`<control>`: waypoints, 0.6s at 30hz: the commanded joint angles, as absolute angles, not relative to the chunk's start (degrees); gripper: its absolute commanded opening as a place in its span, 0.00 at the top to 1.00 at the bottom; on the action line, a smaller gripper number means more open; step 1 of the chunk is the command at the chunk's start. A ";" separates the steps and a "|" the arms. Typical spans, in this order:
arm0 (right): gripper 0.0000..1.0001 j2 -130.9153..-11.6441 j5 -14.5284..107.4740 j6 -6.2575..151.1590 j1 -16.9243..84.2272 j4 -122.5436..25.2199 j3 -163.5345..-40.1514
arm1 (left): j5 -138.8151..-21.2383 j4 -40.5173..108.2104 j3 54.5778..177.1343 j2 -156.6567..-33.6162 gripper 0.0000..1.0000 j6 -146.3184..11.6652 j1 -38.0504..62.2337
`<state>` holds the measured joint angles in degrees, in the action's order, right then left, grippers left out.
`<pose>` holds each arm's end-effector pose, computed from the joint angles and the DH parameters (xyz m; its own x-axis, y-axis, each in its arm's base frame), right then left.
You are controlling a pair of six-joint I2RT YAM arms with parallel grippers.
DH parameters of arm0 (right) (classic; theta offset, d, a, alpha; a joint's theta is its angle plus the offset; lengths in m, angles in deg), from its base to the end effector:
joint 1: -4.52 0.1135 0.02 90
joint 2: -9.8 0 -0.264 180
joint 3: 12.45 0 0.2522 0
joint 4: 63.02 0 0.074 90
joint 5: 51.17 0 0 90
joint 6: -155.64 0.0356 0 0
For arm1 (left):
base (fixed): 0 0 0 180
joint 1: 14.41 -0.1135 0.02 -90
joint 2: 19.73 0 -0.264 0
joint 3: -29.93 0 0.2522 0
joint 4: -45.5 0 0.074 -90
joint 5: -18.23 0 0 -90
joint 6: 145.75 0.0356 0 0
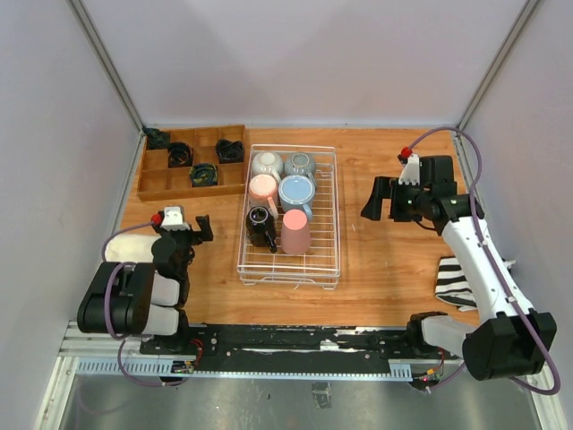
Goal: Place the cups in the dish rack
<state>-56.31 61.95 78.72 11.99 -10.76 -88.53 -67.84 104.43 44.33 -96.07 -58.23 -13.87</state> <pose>0.2366 0.0451 0.3267 -0.7421 0.1126 -0.6608 -0.2460 0.8712 0.4248 0.1857 0.0007 0.1417 -0.0499 -0.0427 -0.9978 -0.0613 0.9973 -0.0396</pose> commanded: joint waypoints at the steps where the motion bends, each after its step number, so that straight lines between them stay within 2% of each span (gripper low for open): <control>1: 0.02 -57.01 59.86 77.13 12.47 -18.39 -84.76 | -69.43 121.02 44.64 -102.40 0.00 -57.09 -14.31; 3: 0.02 -57.73 59.96 75.52 12.52 -21.66 -83.59 | -62.49 107.94 48.07 -99.46 0.00 -59.82 -14.32; 10: 0.02 -56.84 50.56 69.49 11.57 -35.37 -74.63 | -61.94 110.84 47.93 -100.77 0.00 -59.69 -14.27; 15: 0.02 -55.64 38.54 63.65 11.35 -45.72 -67.49 | -62.10 110.70 47.91 -100.72 0.00 -59.70 -14.32; 18: 0.02 -55.01 40.45 57.97 10.38 -54.37 -61.09 | -62.10 110.75 47.97 -100.68 0.00 -59.75 -14.28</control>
<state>-56.87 44.63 67.05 11.75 -40.44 -66.94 -63.25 108.65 47.26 -100.57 -59.87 -13.92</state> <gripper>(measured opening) 0.984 0.994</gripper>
